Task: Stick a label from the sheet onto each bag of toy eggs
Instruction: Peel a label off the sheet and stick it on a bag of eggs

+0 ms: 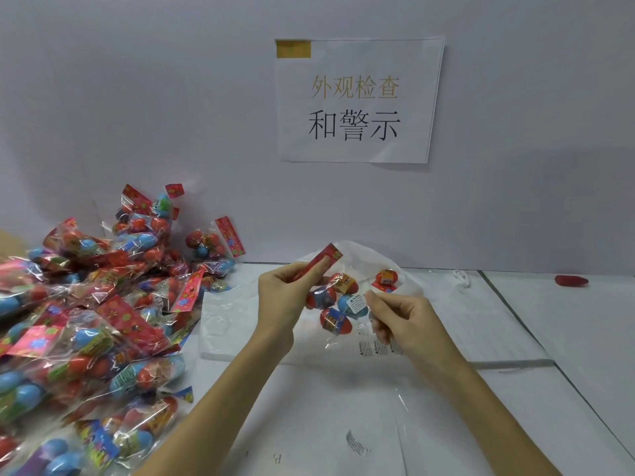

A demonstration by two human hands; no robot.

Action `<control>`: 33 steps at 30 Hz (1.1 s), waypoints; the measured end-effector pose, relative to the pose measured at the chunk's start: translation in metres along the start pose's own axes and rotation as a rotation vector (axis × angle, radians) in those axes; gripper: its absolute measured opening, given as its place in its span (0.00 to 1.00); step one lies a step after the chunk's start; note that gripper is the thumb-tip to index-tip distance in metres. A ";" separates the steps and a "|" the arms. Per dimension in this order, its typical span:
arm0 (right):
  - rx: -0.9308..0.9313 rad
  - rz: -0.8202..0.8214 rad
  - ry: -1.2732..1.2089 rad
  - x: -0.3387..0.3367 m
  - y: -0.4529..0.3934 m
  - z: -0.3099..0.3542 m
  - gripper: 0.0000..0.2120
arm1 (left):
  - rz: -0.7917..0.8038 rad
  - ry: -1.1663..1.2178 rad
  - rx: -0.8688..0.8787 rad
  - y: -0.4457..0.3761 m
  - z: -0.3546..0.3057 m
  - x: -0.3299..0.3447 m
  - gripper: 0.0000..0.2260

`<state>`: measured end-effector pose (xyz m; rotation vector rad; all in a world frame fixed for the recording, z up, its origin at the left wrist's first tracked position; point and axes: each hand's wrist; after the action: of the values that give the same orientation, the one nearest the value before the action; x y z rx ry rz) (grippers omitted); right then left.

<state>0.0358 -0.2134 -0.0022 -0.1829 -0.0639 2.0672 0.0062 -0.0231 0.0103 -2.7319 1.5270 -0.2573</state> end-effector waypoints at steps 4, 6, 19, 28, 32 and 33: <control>-0.051 -0.065 0.042 -0.003 -0.004 -0.003 0.12 | -0.091 0.091 -0.016 -0.007 -0.003 -0.009 0.17; -0.043 -0.074 0.022 -0.005 -0.005 -0.003 0.11 | -0.082 0.109 -0.042 -0.009 -0.001 -0.010 0.20; -0.041 -0.126 -0.202 -0.002 -0.008 -0.003 0.13 | 0.160 -0.069 0.049 0.008 0.004 0.012 0.32; 0.153 -0.173 -0.632 -0.018 -0.015 -0.003 0.20 | 0.416 -0.116 0.044 0.007 0.006 0.005 0.11; 0.144 -0.159 -0.678 -0.017 -0.016 -0.012 0.20 | 0.195 -0.069 0.124 0.010 0.008 0.011 0.09; 0.084 -0.248 -0.538 -0.014 -0.017 -0.014 0.19 | 0.109 -0.081 0.178 0.011 0.010 0.012 0.09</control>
<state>0.0594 -0.2181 -0.0128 0.4178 -0.3118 1.8152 0.0043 -0.0397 0.0017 -2.4841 1.5454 -0.2644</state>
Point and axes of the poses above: each hand's wrist, its own y-axis away from the middle knuckle, its own x-axis out of the palm, z = x × y, and after that the axes turned 2 degrees about z, right-handed
